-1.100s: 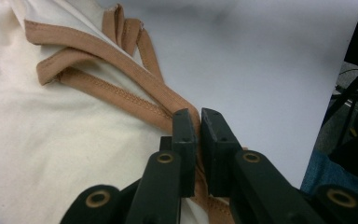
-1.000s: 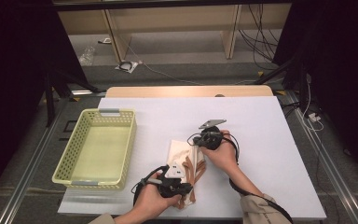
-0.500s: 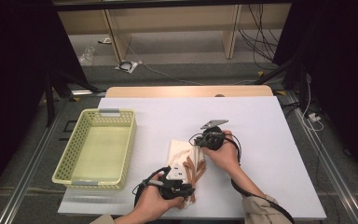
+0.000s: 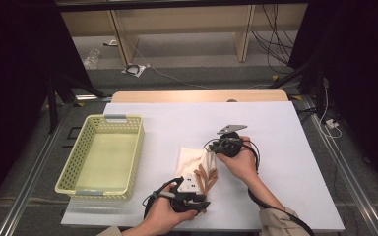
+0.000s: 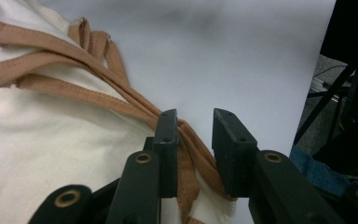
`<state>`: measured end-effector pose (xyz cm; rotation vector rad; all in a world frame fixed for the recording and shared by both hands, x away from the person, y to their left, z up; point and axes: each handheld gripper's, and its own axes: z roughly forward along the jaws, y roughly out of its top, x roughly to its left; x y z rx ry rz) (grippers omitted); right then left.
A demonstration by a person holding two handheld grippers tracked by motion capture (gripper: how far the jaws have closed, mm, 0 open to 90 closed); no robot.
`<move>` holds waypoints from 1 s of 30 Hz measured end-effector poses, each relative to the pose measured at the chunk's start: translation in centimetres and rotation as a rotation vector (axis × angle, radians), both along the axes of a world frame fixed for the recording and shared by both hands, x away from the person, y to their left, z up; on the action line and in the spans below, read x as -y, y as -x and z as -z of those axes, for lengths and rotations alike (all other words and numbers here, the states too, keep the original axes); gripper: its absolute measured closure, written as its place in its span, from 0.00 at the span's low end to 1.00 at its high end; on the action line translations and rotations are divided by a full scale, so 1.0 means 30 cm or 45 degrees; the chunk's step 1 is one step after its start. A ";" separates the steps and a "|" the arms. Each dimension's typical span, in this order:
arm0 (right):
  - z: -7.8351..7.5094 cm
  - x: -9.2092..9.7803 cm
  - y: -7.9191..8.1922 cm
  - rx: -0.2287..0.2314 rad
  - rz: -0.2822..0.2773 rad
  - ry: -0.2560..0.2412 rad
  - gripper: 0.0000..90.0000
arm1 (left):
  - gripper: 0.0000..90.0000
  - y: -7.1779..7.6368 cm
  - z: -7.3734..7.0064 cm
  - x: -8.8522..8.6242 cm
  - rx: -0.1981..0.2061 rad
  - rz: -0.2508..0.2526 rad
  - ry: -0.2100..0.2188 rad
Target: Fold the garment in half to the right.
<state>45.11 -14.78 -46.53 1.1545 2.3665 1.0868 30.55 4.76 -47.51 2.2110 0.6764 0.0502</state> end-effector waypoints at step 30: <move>-0.031 -0.118 0.017 -0.069 -0.118 0.052 0.99 | 0.74 0.010 0.016 0.020 0.015 0.058 -0.012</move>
